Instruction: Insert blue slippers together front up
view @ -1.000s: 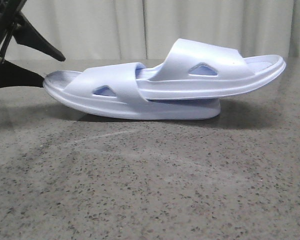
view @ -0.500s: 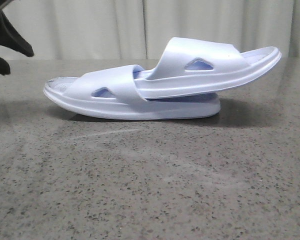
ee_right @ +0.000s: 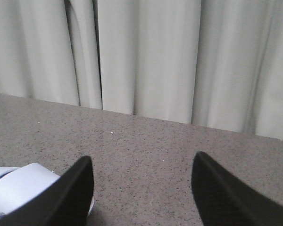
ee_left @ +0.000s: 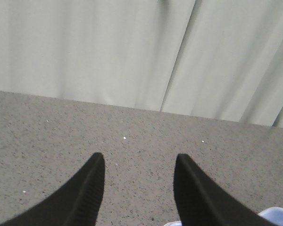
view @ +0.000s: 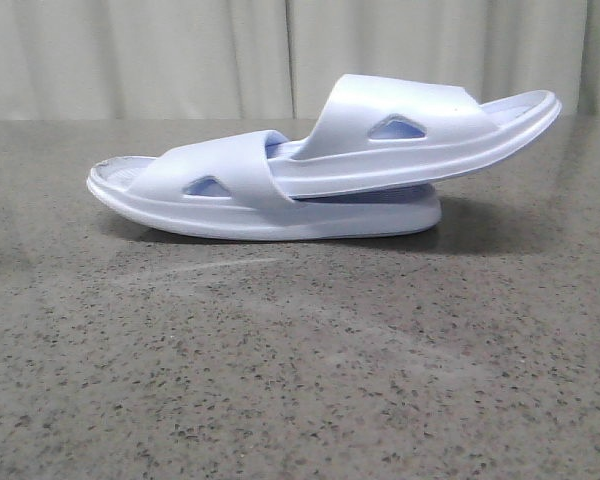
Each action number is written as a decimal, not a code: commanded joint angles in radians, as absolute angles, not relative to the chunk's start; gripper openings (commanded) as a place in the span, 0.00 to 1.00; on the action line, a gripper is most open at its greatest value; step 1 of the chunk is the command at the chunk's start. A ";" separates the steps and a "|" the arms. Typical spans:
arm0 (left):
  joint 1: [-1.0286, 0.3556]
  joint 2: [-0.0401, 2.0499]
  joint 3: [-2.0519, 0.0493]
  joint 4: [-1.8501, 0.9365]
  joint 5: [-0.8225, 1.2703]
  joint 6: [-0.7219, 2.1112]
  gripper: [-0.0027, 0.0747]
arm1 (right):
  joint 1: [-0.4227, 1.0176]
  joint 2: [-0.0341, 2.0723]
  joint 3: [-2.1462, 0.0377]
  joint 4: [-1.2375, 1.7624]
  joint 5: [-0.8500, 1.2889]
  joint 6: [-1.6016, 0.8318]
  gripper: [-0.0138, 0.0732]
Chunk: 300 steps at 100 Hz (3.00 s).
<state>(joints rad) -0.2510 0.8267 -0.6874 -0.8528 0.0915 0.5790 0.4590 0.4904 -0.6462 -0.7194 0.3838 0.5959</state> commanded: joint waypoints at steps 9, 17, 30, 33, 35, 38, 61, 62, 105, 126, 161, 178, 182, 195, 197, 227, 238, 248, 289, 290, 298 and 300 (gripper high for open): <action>-0.257 0.659 -0.585 -0.838 0.000 0.580 0.42 | 0.453 0.504 -0.633 -0.775 0.284 0.587 0.62; -0.257 0.588 -0.510 -0.829 -0.010 0.580 0.42 | 0.453 0.504 -0.608 -0.782 0.269 0.587 0.62; -0.257 0.475 -0.412 -0.823 -0.010 0.580 0.42 | 0.453 0.500 -0.559 -0.782 0.234 0.593 0.62; -0.257 0.453 -0.393 -0.823 -0.010 0.580 0.42 | 0.453 0.496 -0.548 -0.782 0.224 0.604 0.61; -0.257 0.438 -0.381 -0.823 -0.010 0.580 0.42 | 0.453 0.494 -0.539 -0.782 0.221 0.611 0.61; -0.257 0.418 -0.361 -0.823 -0.010 0.580 0.42 | 0.453 0.489 -0.526 -0.782 0.219 0.621 0.61; -0.257 0.319 -0.273 -0.847 0.005 0.580 0.42 | 0.453 0.443 -0.442 -0.782 0.219 0.651 0.61; -0.257 0.316 -0.270 -0.847 0.005 0.580 0.42 | 0.453 0.443 -0.442 -0.782 0.219 0.651 0.61; -0.257 0.316 -0.250 -0.847 0.000 0.580 0.33 | 0.453 0.433 -0.442 -0.784 0.193 0.651 0.46; -0.257 0.316 -0.250 -0.847 0.000 0.580 0.06 | 0.453 0.433 -0.442 -0.784 0.193 0.651 0.07; -0.257 0.316 -0.250 -0.847 0.000 0.580 0.06 | 0.453 0.433 -0.442 -0.784 0.193 0.651 0.04; -0.257 0.316 -0.250 -0.847 0.000 0.580 0.06 | 0.453 0.433 -0.442 -0.784 0.193 0.651 0.04; -0.257 0.316 -0.250 -0.847 0.000 0.580 0.06 | 0.453 0.433 -0.442 -0.784 0.193 0.651 0.04; -0.257 0.316 -0.250 -0.847 0.000 0.580 0.06 | 0.453 0.433 -0.442 -0.784 0.193 0.651 0.04; -0.257 0.316 -0.250 -0.847 0.000 0.580 0.06 | 0.453 0.433 -0.442 -0.784 0.193 0.651 0.04; -0.257 0.316 -0.250 -0.847 0.000 0.580 0.06 | 0.453 0.433 -0.442 -0.784 0.193 0.651 0.04; -0.257 0.316 -0.250 -0.847 0.000 0.580 0.06 | 0.453 0.433 -0.442 -0.784 0.193 0.651 0.04; -0.257 0.316 -0.248 -0.834 0.000 0.580 0.06 | 0.453 0.433 -0.442 -0.784 0.193 0.651 0.04; -0.220 0.254 -0.162 -0.267 -0.058 0.223 0.06 | 0.453 0.433 -0.442 -0.784 0.193 0.651 0.04; -0.218 0.249 -0.155 -0.255 -0.058 0.211 0.06 | 0.453 0.433 -0.442 -0.784 0.193 0.651 0.04; -0.195 0.193 -0.119 -0.162 -0.053 0.111 0.06 | 0.453 0.433 -0.442 -0.784 0.193 0.651 0.04; -0.188 0.176 -0.111 -0.147 -0.047 0.102 0.06 | 0.453 0.433 -0.442 -0.784 0.193 0.651 0.04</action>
<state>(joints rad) -0.2116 0.2217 -0.1173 -0.2549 0.0282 0.2189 0.4590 0.4315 -0.4174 -0.7588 0.2519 0.6511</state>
